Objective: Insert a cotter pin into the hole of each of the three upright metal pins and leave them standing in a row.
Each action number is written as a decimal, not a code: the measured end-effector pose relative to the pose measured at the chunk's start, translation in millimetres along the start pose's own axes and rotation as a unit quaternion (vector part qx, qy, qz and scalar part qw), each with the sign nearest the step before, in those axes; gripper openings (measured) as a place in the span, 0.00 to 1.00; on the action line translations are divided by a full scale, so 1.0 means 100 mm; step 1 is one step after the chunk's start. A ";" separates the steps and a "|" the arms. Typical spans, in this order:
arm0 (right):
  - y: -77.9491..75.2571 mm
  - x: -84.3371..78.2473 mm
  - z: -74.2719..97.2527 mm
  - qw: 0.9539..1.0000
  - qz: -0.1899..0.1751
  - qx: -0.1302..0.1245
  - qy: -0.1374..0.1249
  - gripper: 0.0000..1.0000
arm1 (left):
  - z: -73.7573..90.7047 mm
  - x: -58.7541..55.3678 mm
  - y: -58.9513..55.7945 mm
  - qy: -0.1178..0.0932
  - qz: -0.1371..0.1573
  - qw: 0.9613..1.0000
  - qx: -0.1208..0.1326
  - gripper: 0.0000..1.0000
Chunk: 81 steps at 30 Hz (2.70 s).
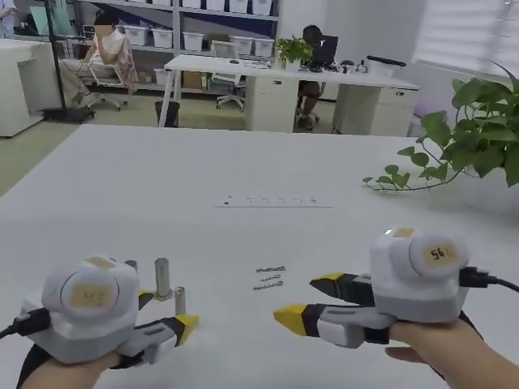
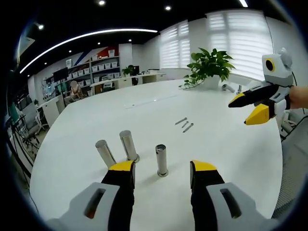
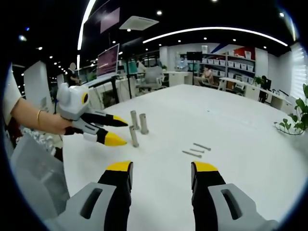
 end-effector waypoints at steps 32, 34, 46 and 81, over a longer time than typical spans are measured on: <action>-0.75 0.24 -0.64 0.989 0.097 0.026 0.105 0.24 | 0.30 0.12 -0.18 -0.035 0.010 0.998 -0.056 0.96; -0.78 0.23 -0.72 0.988 0.103 0.029 0.112 0.23 | 0.31 0.12 -0.17 -0.033 0.010 0.998 -0.055 0.97; -0.85 0.17 -1.03 0.979 0.135 0.042 0.144 0.18 | 0.35 0.09 -0.17 -0.027 -0.012 0.998 -0.052 0.95; -0.85 0.20 -1.33 0.933 0.216 0.133 0.254 0.16 | 0.44 0.03 -0.25 -0.022 -0.013 0.998 -0.057 0.87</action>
Point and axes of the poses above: the centre of the closed fingertips' face, and the gripper's own axes: z roughly backward along the fingers, y roughly to its left, x roughly out of its top, the point moved 8 cm from there along z, roughly backward along the fingers, and after that the axes turned 5 degrees about -x, right-handed, at the moved point
